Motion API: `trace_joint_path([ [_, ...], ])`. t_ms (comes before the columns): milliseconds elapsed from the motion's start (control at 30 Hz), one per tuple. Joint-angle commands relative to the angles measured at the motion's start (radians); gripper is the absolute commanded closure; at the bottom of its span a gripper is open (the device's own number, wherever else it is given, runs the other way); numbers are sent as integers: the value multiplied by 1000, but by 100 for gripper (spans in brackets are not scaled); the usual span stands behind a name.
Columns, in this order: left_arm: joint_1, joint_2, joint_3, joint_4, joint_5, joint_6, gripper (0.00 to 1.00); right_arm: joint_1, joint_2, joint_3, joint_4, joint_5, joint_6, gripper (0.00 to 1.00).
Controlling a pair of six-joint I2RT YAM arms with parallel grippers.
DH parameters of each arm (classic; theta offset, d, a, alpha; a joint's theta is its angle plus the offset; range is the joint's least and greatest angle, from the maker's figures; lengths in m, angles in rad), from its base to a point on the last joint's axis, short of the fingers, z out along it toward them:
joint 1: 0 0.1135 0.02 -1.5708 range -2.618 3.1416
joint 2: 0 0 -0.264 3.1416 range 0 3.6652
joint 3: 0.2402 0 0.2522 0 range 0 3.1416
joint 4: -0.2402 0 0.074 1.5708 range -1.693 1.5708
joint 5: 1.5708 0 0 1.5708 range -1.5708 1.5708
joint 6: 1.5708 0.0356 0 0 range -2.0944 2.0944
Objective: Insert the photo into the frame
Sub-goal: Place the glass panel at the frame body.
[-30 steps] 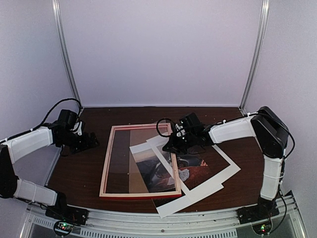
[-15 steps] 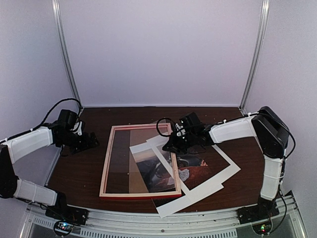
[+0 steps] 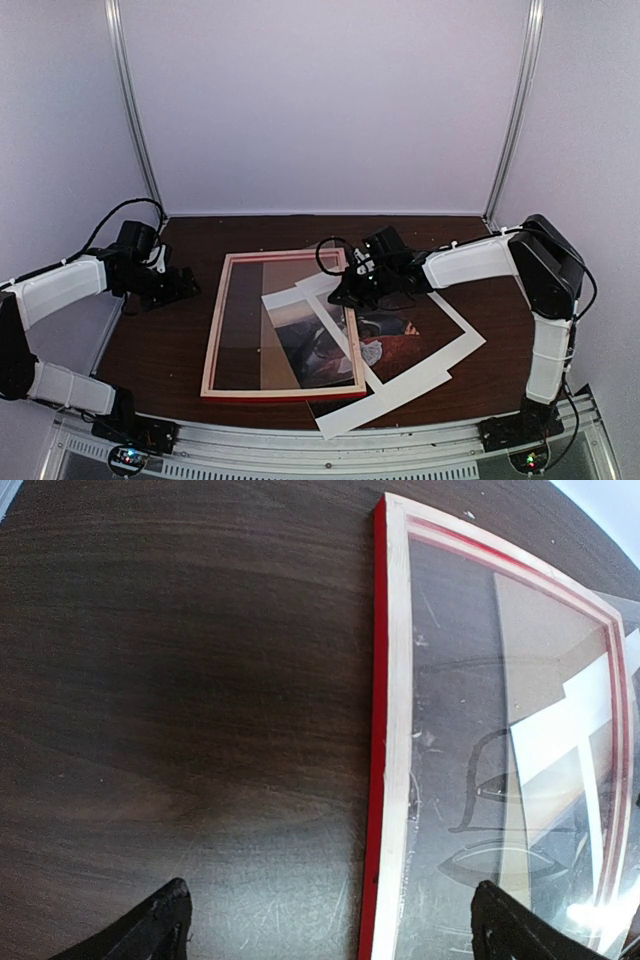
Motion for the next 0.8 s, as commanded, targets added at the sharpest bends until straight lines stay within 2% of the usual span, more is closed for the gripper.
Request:
trace_joint_path([
  [0,-8,-14,25,34,7,7,2,-6,-37,-15,-8,39,-20,100],
  [767,-9,-14,25,32,7,6,2,-6,-39,-23,-8,40,-18,100],
])
